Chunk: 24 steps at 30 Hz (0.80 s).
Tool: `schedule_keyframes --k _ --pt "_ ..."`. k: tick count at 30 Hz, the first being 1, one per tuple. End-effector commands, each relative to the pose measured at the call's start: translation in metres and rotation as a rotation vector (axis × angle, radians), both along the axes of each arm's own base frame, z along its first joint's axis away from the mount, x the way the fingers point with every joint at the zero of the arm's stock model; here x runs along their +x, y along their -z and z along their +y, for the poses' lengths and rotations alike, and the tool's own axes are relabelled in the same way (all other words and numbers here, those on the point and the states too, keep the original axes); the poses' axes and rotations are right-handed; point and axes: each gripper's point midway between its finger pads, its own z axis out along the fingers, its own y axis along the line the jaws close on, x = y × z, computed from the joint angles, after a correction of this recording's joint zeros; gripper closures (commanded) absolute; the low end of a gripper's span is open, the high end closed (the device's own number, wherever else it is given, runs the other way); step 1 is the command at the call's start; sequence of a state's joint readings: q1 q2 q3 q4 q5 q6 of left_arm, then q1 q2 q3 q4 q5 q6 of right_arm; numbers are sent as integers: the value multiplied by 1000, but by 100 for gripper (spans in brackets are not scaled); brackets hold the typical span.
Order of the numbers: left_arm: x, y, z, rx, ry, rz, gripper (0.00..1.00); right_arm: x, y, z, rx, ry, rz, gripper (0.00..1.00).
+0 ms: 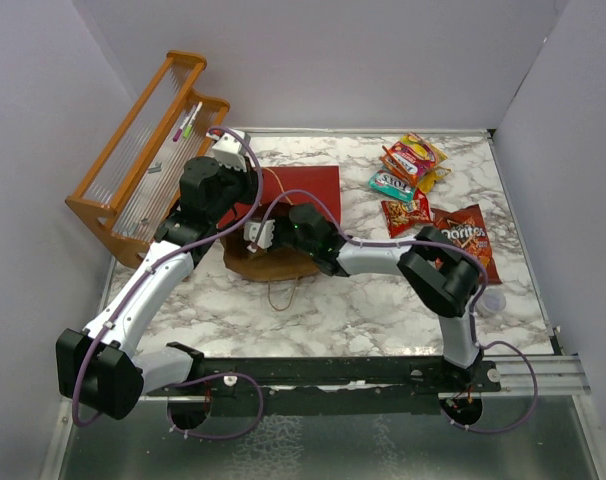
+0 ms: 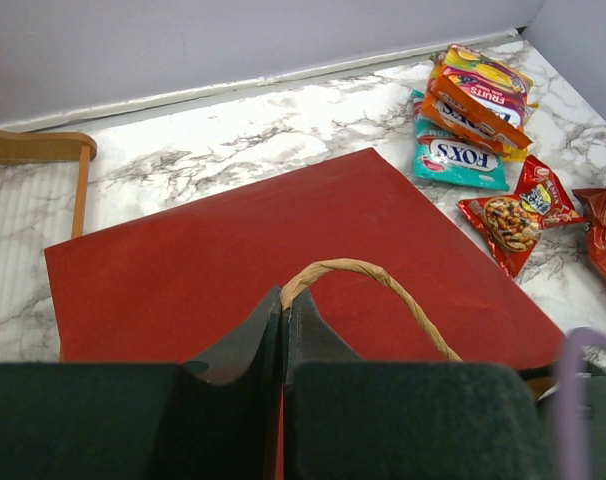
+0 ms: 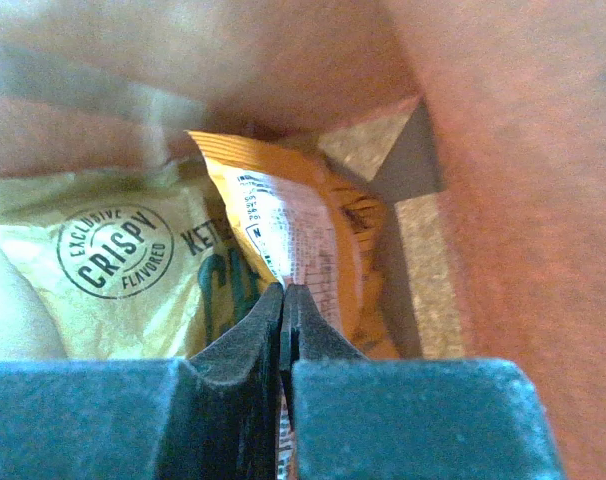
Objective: Take the snacks out of the paper bag
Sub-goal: Take out the snack from the paper bag.
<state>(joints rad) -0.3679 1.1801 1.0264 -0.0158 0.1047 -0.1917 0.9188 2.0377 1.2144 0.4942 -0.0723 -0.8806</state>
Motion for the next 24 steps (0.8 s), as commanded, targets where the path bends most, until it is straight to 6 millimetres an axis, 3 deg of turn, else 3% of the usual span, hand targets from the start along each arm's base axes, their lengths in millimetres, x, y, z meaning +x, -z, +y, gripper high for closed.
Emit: schedule_keyframes --k 1,7,11,21,24 --pt "1 -16 -1 -24 0 -42 100 -41 -57 9 149 -149 30 99" --pt "1 -16 1 -27 -6 -43 100 -94 -72 -5 190 -301 92 99" --pt "1 -17 0 -34 -3 -43 100 -113 -80 -16 219 -334 158 99" --pt "-1 -20 -2 -48 10 -50 100 -92 -26 -19 47 -254 150 99" --pt "-1 -21 -1 -48 9 -50 100 -92 -10 -18 -33 -280 138 91"
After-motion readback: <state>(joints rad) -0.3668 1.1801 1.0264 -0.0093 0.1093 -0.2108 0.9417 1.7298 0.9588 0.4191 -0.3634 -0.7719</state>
